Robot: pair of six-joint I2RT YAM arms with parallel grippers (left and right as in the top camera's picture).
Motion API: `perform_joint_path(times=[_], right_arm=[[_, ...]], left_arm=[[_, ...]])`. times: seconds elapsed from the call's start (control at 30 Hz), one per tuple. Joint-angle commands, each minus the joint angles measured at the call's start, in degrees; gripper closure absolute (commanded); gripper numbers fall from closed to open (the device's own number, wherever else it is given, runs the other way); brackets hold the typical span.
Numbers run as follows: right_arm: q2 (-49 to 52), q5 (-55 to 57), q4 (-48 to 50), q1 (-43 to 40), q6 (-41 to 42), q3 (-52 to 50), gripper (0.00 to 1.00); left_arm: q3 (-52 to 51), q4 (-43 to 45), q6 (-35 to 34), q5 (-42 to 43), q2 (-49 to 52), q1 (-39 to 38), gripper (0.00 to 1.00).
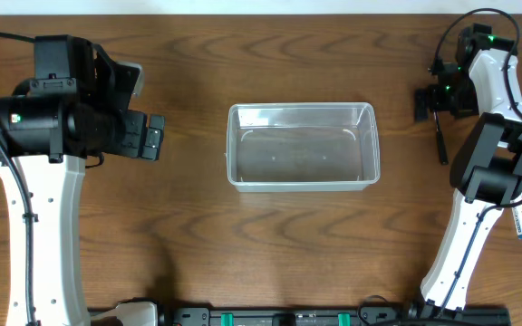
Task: Pack container
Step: 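Lower the right gripper and grasp the claw hammer by its handle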
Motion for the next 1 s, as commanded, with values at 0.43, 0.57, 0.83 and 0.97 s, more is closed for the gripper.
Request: perform_joint_path(times=[0.43,0.57,0.83,0.97], right_arm=[[0.6,-0.8,0.7,-1.0,0.8,-0.7,0.1],[0.6,-0.8,0.8,-1.0,0.8,-0.7,0.19],[0.6,-0.8,2.6,-1.0,2.8,-0.7,0.33],[0.6,-0.8,3.0,-1.0,2.9,-0.7,0.45]], left_arm=[[0.3,-0.4,-0.7,-0.7,-0.3,-0.2,0.02],[0.3,-0.3,-0.7,-0.7,-0.3,-0.2,0.02],[0.3,-0.4,-0.7,-0.7,-0.3,-0.2,0.02],[0.3,-0.5,-0.7,-0.7,-0.3,-0.2,0.02]])
